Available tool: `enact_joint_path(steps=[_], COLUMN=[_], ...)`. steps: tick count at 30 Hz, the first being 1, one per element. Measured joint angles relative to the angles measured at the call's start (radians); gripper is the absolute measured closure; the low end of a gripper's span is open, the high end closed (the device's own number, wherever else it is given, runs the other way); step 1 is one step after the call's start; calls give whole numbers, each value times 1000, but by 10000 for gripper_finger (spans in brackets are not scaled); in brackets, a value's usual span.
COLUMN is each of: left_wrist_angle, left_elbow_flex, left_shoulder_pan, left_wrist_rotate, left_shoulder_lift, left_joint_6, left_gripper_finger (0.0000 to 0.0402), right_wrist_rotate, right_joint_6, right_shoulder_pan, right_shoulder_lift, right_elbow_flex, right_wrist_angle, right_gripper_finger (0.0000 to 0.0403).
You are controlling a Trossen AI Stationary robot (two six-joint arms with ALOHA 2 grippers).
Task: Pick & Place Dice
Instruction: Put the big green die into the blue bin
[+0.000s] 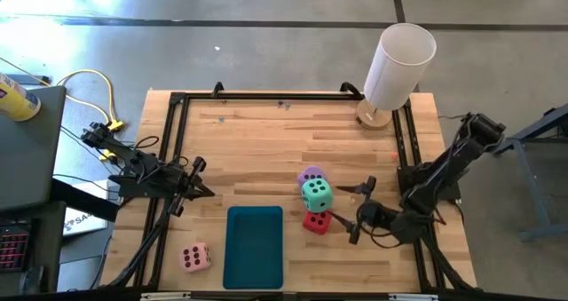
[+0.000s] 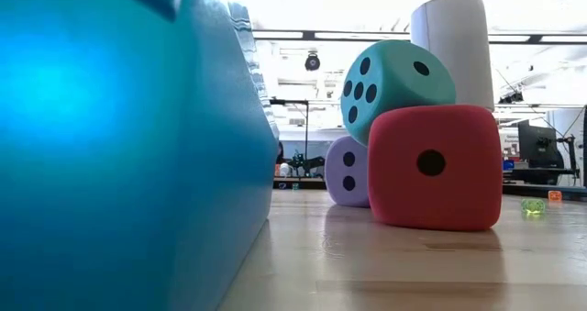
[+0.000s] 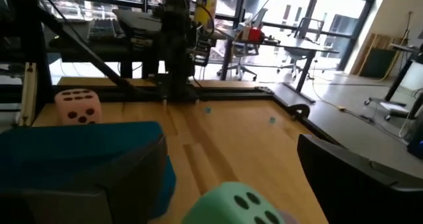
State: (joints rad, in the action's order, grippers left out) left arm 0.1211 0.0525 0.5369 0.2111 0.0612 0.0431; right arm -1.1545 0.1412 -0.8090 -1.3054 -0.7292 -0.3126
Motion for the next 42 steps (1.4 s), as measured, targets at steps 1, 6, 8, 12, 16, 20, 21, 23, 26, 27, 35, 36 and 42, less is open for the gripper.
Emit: enact_joint_path(steps=[1,6,8,12,16,20,21,23,26,27,35,36,42], left_wrist_angle=[0,0,0,4,22,95,114,155,264,313,836,885,1057], left_elbow_flex=[0,0,0,0,0,0,0,0,0,0,0,1,78], left_shoulder_pan=[0,0,0,-3,-7,-6,-6,-6,-6,-6,-17,-24,-103], left_wrist_rotate=[0,6,8,40,122,152,158,163,170,170,158,158,157], left_shoulder_lift=[0,0,0,0,6,52,74,125,231,274,666,719,1043], left_joint_6=[-9,-48,-24,-45,-95,-100,-100,-99,-99,-99,-119,-108,22], left_gripper_finger=[401,401,401,401,398,367,353,322,270,252,161,158,156], right_wrist_rotate=[0,0,1,0,-4,-15,-12,17,80,98,117,117,115], right_joint_6=[11,22,27,50,49,47,46,41,41,45,128,153,281], right_shoulder_pan=[-5,-10,-10,-7,-8,-7,-7,-7,-7,-7,-7,-7,-7], right_shoulder_lift=[-10,-47,-53,-61,-61,-61,-61,-61,-61,-61,-61,-61,-61], right_elbow_flex=[0,0,0,0,0,0,0,0,0,0,-1,-1,-1], right_wrist_angle=[0,0,2,11,11,25,28,29,29,29,78,96,215], right_gripper_finger=[70,70,70,70,70,70,70,70,70,70,70,70,70])
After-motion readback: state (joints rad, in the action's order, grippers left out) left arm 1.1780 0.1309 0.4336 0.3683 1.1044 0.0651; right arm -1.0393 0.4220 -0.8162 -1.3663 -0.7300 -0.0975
